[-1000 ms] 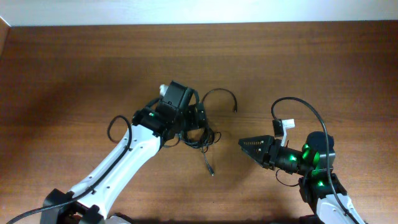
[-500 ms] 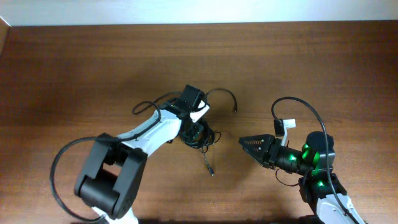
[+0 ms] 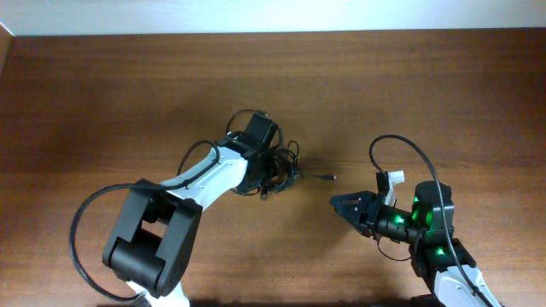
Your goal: Untangle cables
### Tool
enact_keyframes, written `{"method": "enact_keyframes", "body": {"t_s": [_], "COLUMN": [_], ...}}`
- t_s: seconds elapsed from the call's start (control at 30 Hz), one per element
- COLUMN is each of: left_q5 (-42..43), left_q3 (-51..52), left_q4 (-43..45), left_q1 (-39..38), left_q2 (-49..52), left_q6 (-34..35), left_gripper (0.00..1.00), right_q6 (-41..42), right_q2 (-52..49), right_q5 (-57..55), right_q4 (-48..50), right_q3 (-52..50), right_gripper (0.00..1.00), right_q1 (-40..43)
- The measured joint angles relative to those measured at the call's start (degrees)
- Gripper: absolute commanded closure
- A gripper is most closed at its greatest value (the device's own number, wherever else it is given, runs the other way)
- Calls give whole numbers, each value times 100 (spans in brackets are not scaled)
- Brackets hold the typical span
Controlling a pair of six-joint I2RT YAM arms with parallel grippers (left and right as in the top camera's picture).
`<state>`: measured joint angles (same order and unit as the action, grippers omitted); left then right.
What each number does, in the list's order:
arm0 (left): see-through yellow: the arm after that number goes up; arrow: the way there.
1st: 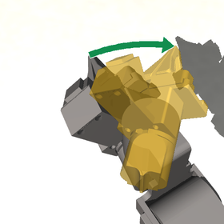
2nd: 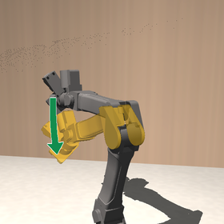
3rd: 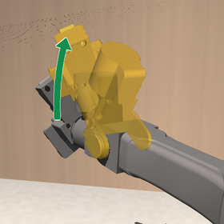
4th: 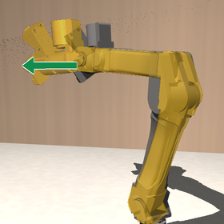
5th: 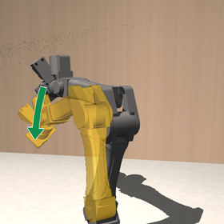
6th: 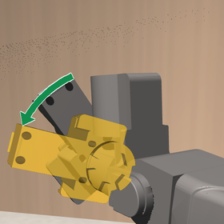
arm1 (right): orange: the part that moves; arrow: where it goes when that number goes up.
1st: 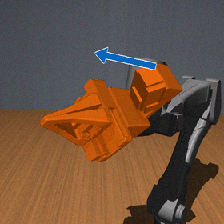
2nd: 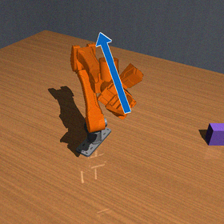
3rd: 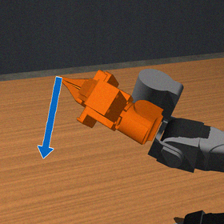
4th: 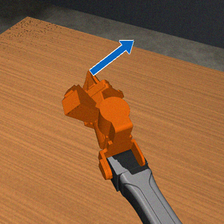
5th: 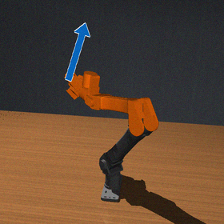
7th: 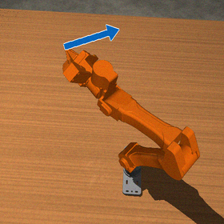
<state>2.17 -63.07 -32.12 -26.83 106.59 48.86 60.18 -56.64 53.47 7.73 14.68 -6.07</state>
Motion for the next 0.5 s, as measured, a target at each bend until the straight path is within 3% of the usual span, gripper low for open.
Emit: {"method": "enact_keyframes", "body": {"t_s": [0.1,0.2,0.3,0.33,0.5], "left_q5": [175,227,612,774,1956], "left_q3": [103,103,103,103,105], "left_q4": [-92,-74,70,114,494], "left_q1": [-7,-7,-9,-9,-59], "left_q2": [-503,-1071,-1113,-1113,-1113], "left_q6": [-483,-1080,-1224,-1248,-1390], "left_gripper": [100,100,100,100,100], "right_q6": [-39,46,409,466,789], "right_q2": [0,0,0,0,0], "right_q5": [-11,87,164,160,-240], "right_q4": [-2,-2,-4,-4,-13], "right_q3": [0,0,0,0,0], "right_gripper": [57,42,41,42,67], "right_q1": [0,0,0,0,0]}}
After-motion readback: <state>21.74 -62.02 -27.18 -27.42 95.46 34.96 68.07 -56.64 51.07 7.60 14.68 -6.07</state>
